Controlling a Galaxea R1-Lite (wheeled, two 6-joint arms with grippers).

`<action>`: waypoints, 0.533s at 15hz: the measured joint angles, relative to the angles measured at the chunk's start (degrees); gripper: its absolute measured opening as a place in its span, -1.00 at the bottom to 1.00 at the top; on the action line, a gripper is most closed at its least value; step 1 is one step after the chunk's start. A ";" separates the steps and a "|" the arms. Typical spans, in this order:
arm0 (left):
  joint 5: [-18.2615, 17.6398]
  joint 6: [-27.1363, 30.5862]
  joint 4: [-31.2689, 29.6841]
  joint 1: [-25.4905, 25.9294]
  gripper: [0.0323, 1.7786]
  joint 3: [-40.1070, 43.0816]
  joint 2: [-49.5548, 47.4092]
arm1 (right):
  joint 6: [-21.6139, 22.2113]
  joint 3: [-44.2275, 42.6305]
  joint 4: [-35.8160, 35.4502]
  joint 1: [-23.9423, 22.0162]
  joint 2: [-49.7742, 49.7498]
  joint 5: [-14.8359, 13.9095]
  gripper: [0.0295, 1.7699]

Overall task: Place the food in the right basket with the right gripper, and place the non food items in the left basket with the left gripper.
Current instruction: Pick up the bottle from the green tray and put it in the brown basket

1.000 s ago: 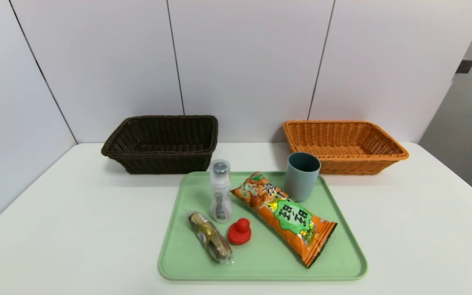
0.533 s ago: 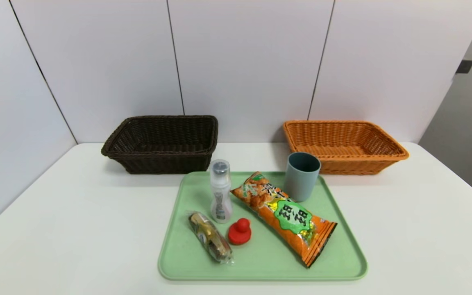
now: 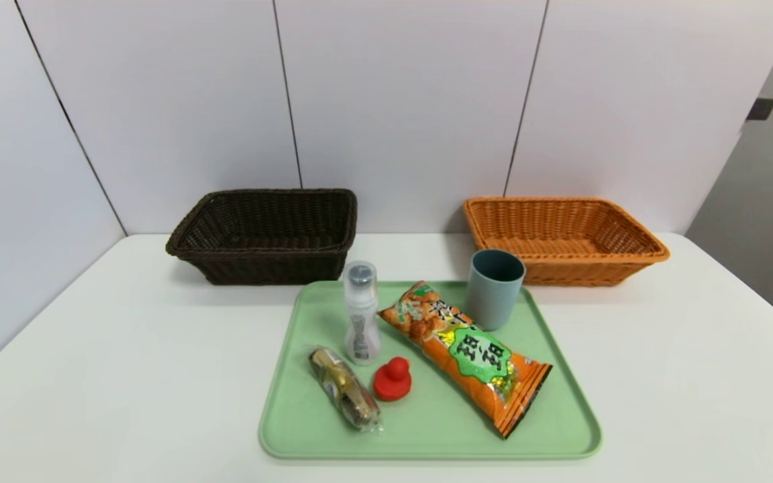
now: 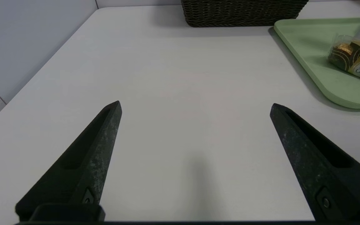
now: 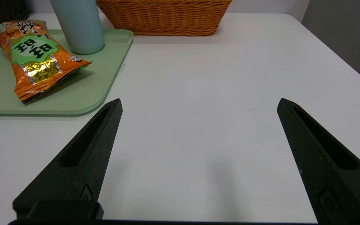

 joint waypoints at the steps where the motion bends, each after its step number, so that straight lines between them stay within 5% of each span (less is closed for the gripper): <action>1: 0.01 -0.05 0.00 0.00 0.90 0.00 0.00 | -0.01 0.00 0.01 0.00 0.00 0.00 0.93; 8: -0.24 0.66 0.02 0.00 0.90 0.00 0.00 | 0.27 0.00 -0.02 0.00 0.00 0.00 0.93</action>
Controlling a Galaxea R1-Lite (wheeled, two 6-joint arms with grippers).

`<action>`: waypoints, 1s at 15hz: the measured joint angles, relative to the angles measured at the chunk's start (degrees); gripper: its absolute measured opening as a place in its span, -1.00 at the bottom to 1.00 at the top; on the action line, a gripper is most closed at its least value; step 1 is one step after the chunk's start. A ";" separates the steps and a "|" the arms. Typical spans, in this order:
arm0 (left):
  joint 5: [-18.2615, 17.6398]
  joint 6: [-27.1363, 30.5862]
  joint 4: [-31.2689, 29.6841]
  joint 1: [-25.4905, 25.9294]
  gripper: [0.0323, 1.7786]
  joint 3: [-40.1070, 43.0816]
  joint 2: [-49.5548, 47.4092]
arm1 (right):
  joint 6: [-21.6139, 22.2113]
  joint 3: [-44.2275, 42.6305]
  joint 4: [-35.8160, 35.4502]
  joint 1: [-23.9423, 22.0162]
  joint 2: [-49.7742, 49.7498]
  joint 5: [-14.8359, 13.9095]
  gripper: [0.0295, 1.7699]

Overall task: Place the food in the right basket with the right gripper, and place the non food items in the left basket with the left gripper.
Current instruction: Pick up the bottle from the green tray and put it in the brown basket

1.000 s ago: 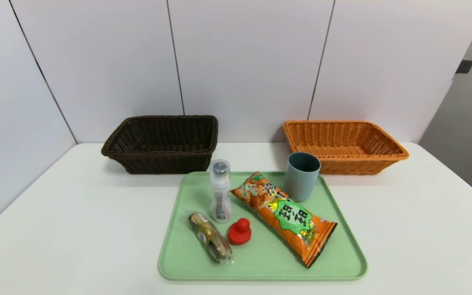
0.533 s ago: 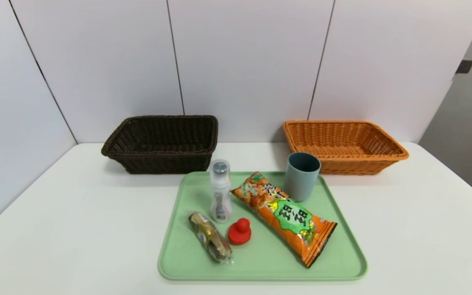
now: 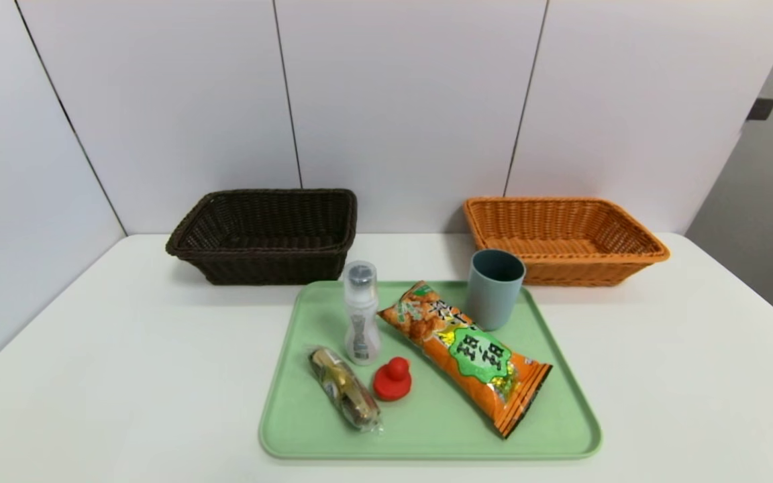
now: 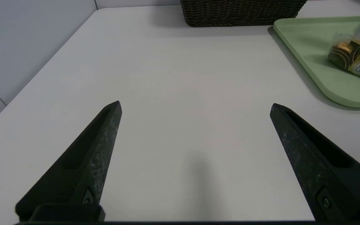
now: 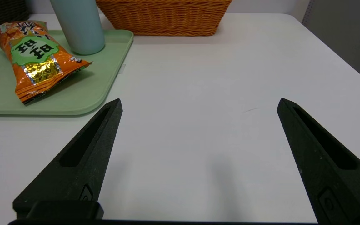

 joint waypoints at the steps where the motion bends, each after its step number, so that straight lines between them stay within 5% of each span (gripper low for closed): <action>1: -0.11 0.16 0.00 0.00 0.90 0.00 0.00 | -0.05 0.00 0.00 0.00 0.00 0.00 0.93; 6: -1.37 1.01 5.94 0.00 0.90 -3.63 0.00 | -0.35 -3.16 1.82 0.00 0.00 0.51 0.93; 11: -5.28 -0.12 23.03 0.00 0.90 -16.18 2.23 | -0.39 -15.37 19.04 0.00 0.48 2.01 0.93; 15: -5.50 -1.07 27.68 0.00 0.90 -23.13 8.27 | -0.60 -22.65 24.67 0.13 5.74 2.54 0.93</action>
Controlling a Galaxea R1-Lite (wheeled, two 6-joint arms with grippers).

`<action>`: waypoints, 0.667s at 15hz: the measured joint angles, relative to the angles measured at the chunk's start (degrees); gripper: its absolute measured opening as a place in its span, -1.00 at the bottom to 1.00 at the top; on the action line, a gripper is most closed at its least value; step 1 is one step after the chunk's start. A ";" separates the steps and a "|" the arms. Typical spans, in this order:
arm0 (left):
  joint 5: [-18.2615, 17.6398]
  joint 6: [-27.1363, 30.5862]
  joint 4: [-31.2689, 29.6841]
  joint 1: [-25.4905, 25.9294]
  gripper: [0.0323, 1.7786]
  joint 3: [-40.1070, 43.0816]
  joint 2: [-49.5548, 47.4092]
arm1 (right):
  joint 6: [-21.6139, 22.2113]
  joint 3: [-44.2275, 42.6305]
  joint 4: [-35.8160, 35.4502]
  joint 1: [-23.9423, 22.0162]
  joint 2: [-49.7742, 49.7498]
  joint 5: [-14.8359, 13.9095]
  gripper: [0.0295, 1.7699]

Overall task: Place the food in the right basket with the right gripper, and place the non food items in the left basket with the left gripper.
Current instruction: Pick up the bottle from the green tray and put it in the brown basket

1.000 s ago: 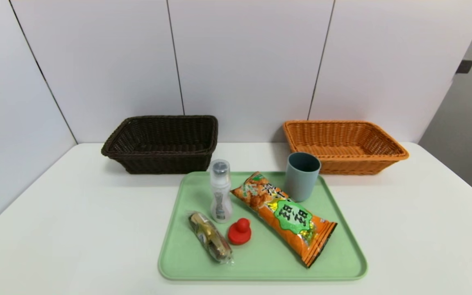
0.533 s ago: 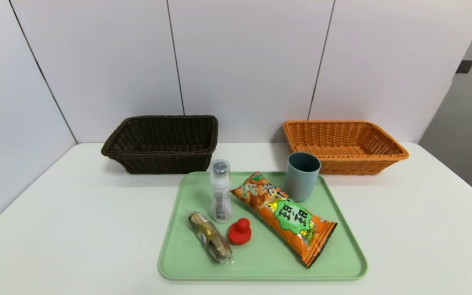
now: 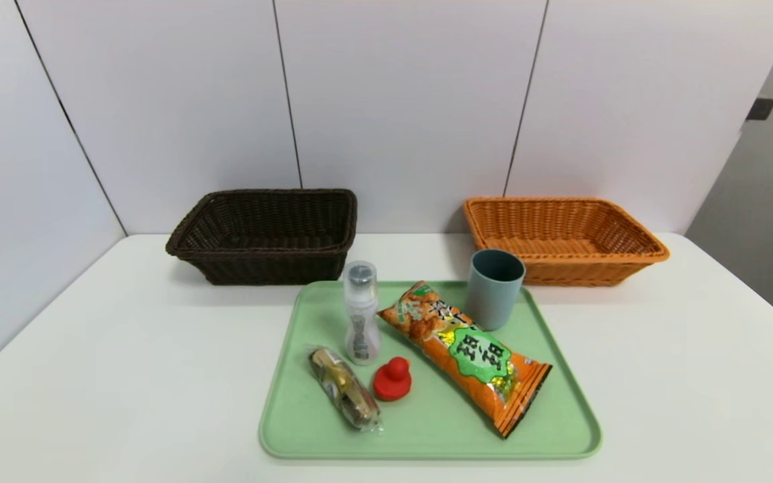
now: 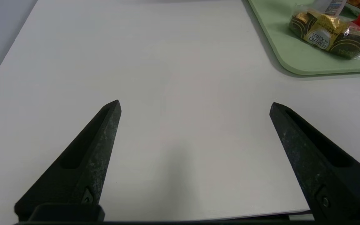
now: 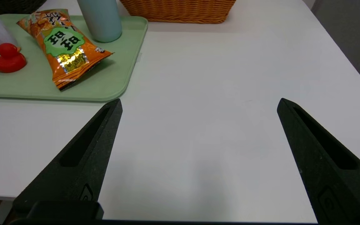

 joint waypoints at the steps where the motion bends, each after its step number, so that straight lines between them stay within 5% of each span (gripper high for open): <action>1: 0.00 -0.38 0.22 0.00 0.90 -1.23 1.87 | -0.01 -1.44 0.22 0.28 2.05 0.00 0.93; 10: -0.13 -0.74 0.04 0.00 0.90 -14.71 26.30 | 0.35 -15.93 4.50 3.00 28.09 0.02 0.93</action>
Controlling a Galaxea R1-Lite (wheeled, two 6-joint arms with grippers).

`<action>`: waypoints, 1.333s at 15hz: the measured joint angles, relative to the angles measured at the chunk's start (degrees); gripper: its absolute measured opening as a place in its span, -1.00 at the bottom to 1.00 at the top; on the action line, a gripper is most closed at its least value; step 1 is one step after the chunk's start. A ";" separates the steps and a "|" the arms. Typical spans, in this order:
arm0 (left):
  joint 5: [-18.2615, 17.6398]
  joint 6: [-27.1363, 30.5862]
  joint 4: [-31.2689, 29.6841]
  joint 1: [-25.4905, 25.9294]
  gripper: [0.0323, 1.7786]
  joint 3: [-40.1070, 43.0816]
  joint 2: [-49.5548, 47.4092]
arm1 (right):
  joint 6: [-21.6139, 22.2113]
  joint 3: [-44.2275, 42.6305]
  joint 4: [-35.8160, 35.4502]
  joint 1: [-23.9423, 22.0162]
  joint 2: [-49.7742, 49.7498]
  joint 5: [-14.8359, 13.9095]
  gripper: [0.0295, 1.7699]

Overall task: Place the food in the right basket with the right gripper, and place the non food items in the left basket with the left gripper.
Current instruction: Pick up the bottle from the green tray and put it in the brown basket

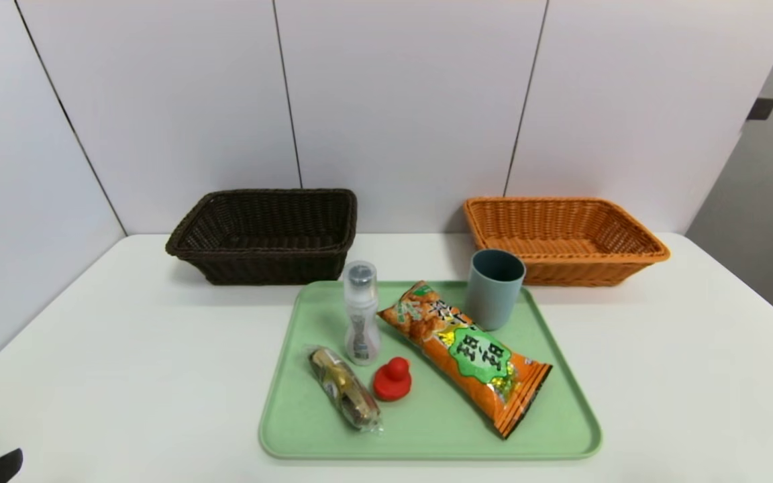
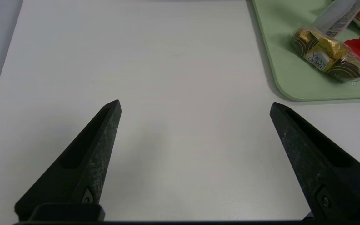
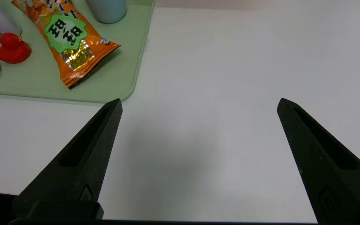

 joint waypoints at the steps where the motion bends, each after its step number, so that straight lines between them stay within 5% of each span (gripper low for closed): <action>1: -0.01 -0.09 0.02 0.00 0.90 -1.88 3.04 | -0.02 -2.23 1.15 0.04 3.10 0.02 0.93; 9: -3.71 -2.56 -0.20 -0.55 0.90 -16.85 24.31 | -2.16 -20.13 12.35 0.04 19.65 0.50 0.93; 13: -7.29 -2.54 -0.48 -5.72 0.90 -20.59 29.72 | -4.91 -22.00 9.89 0.09 23.24 9.89 0.93; 18: -7.03 -2.58 -0.63 -17.52 0.90 -23.54 33.27 | -8.30 -24.11 9.72 0.54 25.86 17.44 0.93; 20: -6.84 -2.65 -0.59 -22.53 0.90 -25.44 34.90 | -8.30 -24.50 9.62 0.94 26.58 17.92 0.93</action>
